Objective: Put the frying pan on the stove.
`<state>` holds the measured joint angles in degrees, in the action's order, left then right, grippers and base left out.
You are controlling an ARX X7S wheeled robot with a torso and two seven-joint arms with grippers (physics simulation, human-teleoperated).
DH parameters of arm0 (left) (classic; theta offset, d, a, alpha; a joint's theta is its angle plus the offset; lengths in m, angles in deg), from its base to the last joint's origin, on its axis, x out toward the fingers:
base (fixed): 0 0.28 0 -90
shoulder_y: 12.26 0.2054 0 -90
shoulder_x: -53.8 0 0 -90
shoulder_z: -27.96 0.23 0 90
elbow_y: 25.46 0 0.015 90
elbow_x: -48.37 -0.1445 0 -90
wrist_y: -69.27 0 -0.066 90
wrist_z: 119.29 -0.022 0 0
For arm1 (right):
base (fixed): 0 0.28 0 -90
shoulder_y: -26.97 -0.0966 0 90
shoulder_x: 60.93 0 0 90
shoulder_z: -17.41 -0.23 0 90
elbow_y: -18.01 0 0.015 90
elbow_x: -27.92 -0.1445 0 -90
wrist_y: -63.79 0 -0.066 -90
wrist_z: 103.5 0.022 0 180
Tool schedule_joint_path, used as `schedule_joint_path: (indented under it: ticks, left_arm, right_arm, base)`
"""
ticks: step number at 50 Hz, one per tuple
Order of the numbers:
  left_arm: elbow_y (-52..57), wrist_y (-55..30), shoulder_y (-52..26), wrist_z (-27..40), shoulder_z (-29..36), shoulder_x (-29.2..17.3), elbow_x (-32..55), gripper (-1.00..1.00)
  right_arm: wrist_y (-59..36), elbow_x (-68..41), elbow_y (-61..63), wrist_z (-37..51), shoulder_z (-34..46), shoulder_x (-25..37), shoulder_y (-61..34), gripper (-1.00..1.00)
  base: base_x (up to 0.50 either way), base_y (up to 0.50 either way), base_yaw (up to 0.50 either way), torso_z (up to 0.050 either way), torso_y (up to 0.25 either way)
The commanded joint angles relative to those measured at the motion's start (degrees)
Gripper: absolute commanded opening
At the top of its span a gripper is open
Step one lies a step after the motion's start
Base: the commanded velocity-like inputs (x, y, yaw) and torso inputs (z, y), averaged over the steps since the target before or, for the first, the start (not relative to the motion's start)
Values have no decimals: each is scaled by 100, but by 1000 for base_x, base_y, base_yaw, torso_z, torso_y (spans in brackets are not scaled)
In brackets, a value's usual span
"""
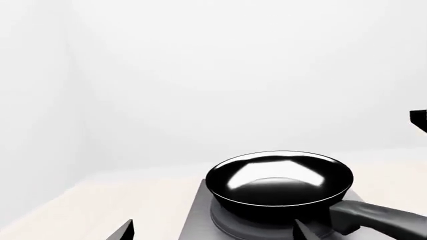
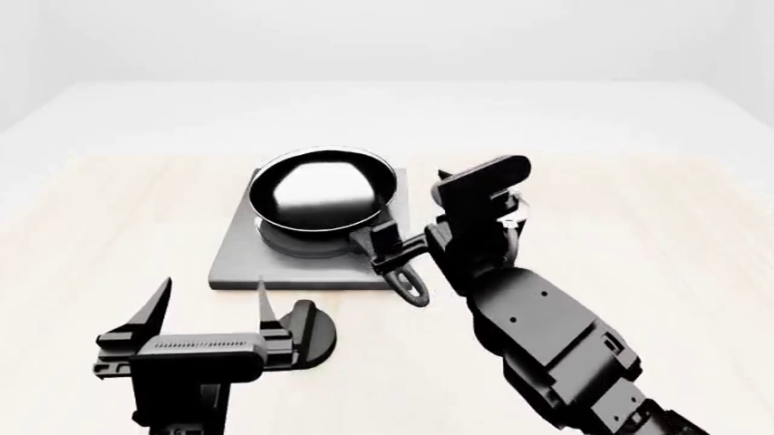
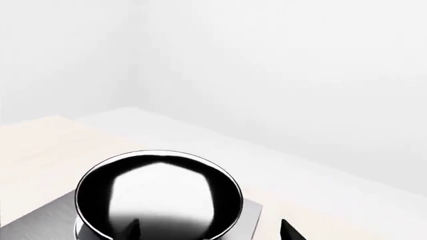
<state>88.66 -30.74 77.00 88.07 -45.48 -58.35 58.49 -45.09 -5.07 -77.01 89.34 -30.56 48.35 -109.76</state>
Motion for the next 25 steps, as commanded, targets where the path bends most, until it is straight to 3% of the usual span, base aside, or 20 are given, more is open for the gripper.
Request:
schedule_joint_path:
  ticks: [1, 7, 25]
  left_arm:
    - [335, -207, -49, 65, -50, -70, 29, 100]
    - [542, -240, -21, 95, -133, -118, 96, 100]
    - [1292, -486, 9, 140, -337, -332, 301, 100]
  right_arm:
    - [99, -78, 1511, 849, -423, 526, 484, 100]
    - [45, 250, 2266, 1451, -503, 730, 588, 100]
    - [-354, -291, 3922, 2191, -947, 1242, 950, 100]
  base:
    - [0, 0, 0, 0, 0]
    - [0, 0, 0, 0, 0]
    - [0, 0, 0, 0, 0]
